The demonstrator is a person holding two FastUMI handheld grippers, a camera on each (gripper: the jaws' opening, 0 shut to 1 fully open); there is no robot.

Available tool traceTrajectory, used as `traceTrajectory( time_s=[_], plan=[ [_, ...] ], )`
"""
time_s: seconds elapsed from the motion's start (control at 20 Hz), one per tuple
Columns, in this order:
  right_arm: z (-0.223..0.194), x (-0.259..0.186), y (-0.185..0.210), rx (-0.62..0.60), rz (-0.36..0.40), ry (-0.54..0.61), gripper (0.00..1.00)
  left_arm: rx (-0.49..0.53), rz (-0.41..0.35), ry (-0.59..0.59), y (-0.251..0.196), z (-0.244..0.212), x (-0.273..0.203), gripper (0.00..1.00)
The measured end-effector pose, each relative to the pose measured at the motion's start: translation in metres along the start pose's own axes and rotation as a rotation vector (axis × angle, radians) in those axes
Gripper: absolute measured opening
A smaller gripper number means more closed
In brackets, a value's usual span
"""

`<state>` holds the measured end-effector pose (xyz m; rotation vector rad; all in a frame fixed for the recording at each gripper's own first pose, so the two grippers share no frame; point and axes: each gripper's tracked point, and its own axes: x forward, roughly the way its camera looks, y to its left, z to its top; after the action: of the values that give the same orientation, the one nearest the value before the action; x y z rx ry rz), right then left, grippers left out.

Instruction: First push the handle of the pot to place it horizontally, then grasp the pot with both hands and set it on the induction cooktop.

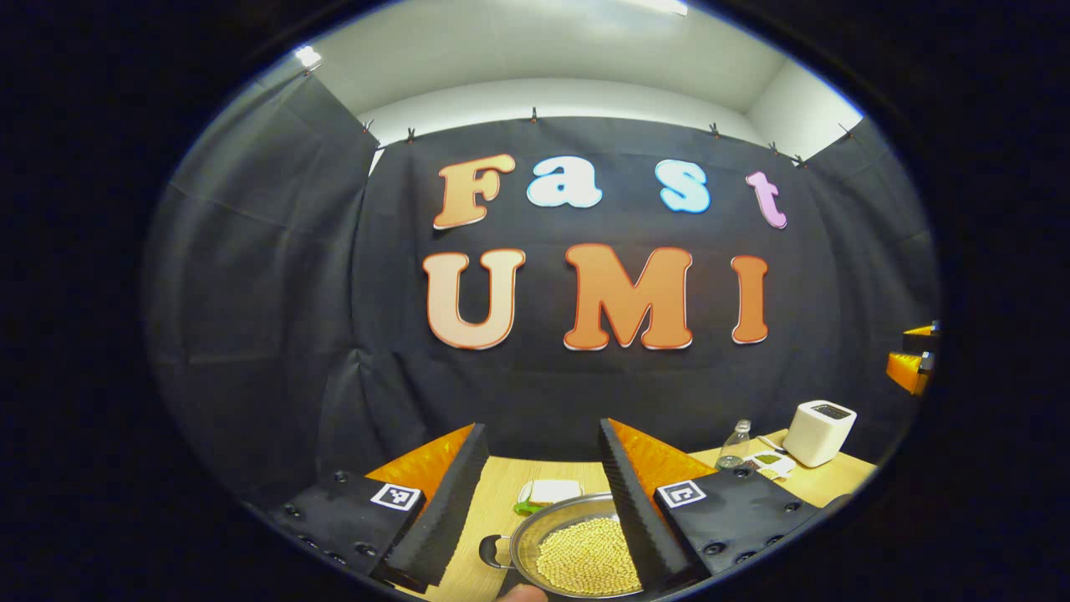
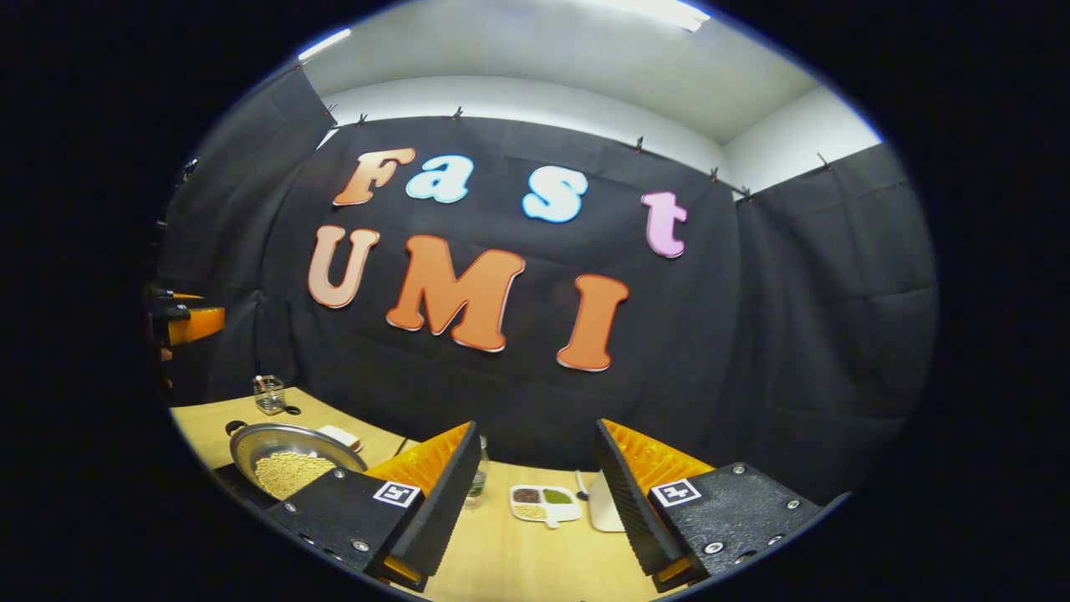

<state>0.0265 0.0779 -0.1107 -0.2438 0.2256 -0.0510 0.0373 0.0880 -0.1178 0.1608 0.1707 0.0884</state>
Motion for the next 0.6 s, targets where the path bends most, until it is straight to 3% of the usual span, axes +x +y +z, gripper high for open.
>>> traceTrajectory(
  time_s=[0.4,0.6],
  plan=[
    [0.081,-0.038,-0.060,-0.003,-0.075,-0.133,0.86,-0.070,-0.080,-0.125,-0.031,0.099,-0.037,0.91],
    [0.093,-0.043,-0.065,0.037,-0.073,-0.161,0.86,-0.050,-0.012,-0.204,-0.017,0.141,-0.051,0.92]
  ],
)
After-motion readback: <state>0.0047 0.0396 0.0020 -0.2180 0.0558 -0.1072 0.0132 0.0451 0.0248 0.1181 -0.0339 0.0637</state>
